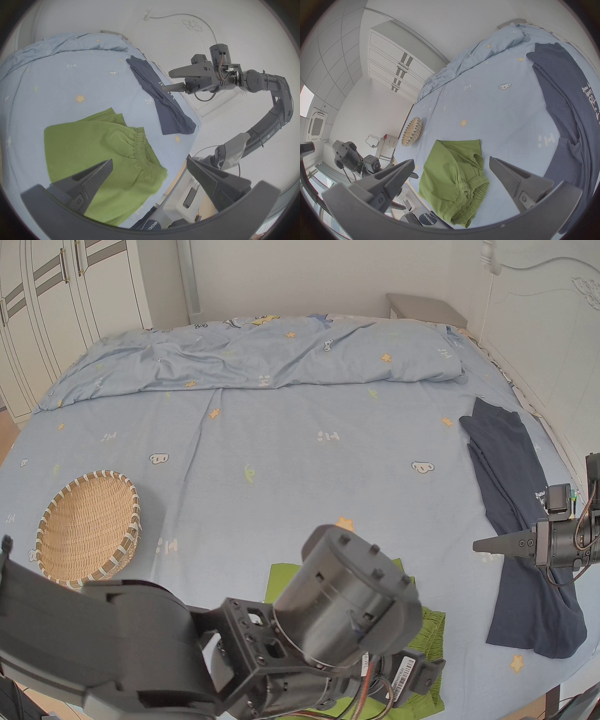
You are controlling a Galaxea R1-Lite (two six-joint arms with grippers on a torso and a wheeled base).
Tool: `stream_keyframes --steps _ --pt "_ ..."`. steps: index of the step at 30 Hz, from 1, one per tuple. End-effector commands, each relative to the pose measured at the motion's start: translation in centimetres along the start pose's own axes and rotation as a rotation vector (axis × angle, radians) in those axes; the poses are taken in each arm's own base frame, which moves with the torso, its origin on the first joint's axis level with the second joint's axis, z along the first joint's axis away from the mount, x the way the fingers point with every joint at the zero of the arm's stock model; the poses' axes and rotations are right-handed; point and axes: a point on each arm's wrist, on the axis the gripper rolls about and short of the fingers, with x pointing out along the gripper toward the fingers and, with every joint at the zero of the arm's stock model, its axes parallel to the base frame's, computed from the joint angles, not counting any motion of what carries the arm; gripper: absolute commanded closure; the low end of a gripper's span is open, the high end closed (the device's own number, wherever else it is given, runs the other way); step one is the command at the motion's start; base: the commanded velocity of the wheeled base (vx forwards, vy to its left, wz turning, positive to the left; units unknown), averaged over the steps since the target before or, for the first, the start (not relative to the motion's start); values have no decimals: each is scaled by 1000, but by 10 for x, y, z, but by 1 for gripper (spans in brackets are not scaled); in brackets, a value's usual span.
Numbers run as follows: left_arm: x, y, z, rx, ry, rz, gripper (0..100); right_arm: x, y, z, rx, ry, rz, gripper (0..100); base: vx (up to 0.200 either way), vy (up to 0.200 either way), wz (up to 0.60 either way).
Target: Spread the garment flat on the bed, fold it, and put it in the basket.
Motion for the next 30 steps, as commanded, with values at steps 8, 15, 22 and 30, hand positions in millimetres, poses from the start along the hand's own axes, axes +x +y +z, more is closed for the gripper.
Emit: stream_keyframes --steps 8,15,22,30 --pt "-1 36 3 -232 -93 67 0 0 1 0 -2 0 4 0 0 0 0" --pt "-55 130 -31 -463 15 -7 0 -2 3 0 -8 -5 8 0 0 0 0" --pt "-43 189 -79 -577 42 22 0 0 6 -2 -16 8 21 0 0 0 0" --pt "-10 210 -98 -574 10 20 0 1 6 -3 -14 10 20 0 0 0 0"
